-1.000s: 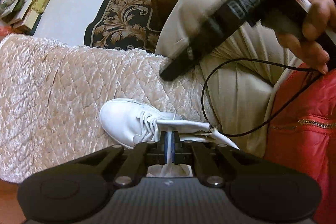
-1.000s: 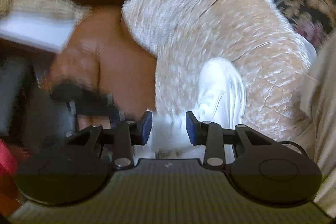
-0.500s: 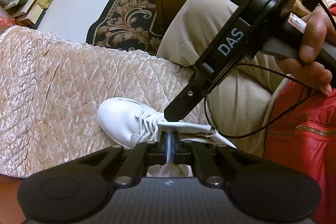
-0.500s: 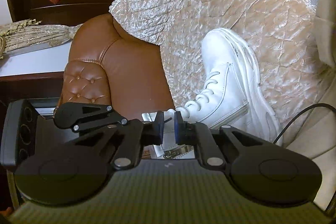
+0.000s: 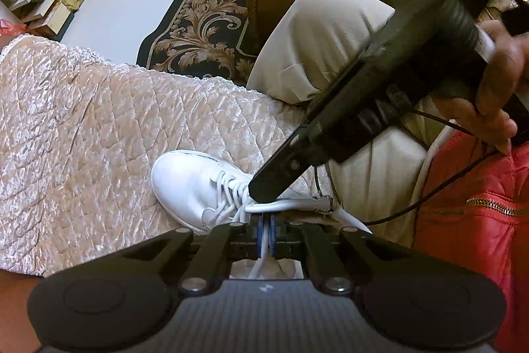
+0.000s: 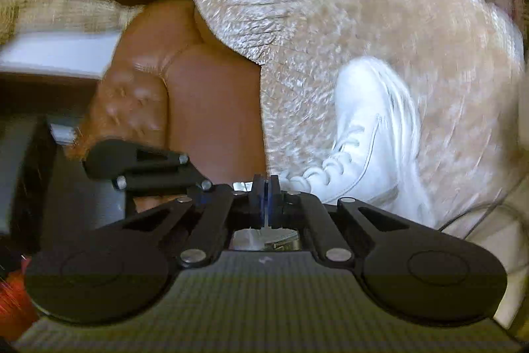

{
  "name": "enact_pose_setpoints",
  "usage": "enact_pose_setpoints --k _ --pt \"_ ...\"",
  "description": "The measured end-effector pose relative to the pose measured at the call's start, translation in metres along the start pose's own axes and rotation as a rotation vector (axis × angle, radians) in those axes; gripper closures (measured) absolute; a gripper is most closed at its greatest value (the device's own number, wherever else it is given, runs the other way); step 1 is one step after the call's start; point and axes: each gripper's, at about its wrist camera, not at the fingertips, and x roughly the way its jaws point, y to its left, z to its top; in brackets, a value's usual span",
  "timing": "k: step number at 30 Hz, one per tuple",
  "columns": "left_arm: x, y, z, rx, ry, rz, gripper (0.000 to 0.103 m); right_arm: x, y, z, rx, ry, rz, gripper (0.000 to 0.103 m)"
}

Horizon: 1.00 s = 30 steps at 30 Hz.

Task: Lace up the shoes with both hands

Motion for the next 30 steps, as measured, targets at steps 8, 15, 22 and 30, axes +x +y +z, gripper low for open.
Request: enact_pose_setpoints --k 8,15,22,30 --pt "-0.001 0.005 0.000 -0.022 -0.016 0.042 0.070 0.010 0.081 -0.046 -0.782 -0.072 -0.385 0.099" --pt "0.005 0.010 -0.005 -0.057 -0.020 0.037 0.058 0.008 0.068 -0.057 -1.024 -0.102 -0.610 0.100" --pt "0.011 0.014 -0.008 -0.077 -0.010 0.040 0.056 -0.004 0.035 -0.026 -0.997 -0.168 -0.815 0.099" --pt "0.013 0.019 -0.012 -0.106 -0.014 0.047 0.050 -0.017 0.000 0.008 -0.892 -0.224 -0.906 0.099"
